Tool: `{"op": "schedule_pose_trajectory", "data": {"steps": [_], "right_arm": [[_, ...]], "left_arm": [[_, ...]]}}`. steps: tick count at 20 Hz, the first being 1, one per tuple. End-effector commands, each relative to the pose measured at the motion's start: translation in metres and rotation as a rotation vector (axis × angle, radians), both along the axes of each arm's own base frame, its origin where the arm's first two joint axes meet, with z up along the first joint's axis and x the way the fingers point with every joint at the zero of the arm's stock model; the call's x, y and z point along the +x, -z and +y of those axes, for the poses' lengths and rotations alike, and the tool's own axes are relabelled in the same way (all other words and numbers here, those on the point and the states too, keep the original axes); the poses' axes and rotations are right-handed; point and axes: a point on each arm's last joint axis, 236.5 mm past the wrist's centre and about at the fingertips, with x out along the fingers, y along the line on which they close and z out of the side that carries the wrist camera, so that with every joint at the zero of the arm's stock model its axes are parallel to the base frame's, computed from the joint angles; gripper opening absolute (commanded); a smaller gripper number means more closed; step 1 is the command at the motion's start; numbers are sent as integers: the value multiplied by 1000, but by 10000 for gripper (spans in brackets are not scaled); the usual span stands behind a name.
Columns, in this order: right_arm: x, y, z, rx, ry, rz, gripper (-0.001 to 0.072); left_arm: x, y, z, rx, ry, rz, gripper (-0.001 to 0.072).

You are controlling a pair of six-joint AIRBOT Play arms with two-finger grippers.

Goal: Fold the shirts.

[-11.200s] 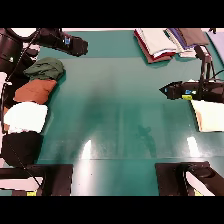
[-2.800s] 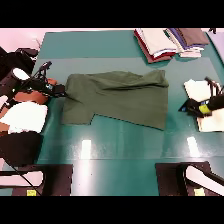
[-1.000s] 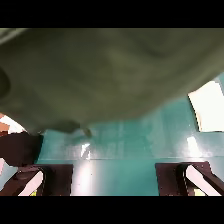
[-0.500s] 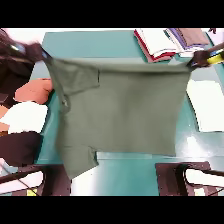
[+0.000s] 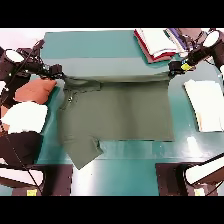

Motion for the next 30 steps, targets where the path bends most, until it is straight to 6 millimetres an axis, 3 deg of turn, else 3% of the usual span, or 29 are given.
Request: {"op": "schedule_pose_trajectory", "data": {"steps": [1,6,7,8,9,10,13,16,20,23,26,30], "right_arm": [[-22,11,-2,-8,-1,59,15],[-64,55,7,5,14,137,18],[-68,63,8,12,21,148,111],[-70,67,8,14,35,157,350],[-70,67,8,18,54,164,462],[-69,62,13,51,68,155,462],[-70,25,30,125,53,84,452],[-89,-20,35,116,6,13,451],[-104,-74,36,107,-5,-118,450],[-108,-98,36,102,-3,-198,450],[-110,-108,36,100,-3,-227,450],[-111,-108,36,102,-3,-225,450]], "left_arm": [[-41,29,-1,41,104,167,24],[-74,68,-4,19,108,300,25],[-77,74,-3,15,79,324,27],[-80,79,0,23,57,344,185],[-80,80,1,20,33,356,492],[-81,76,2,11,7,369,563],[-98,50,5,44,32,356,549],[-149,42,26,159,-1,364,549],[-254,76,21,162,-26,490,550],[-312,102,14,140,-70,575,550],[-336,119,4,99,-86,619,550],[-336,131,-24,-38,-96,597,550]]}}
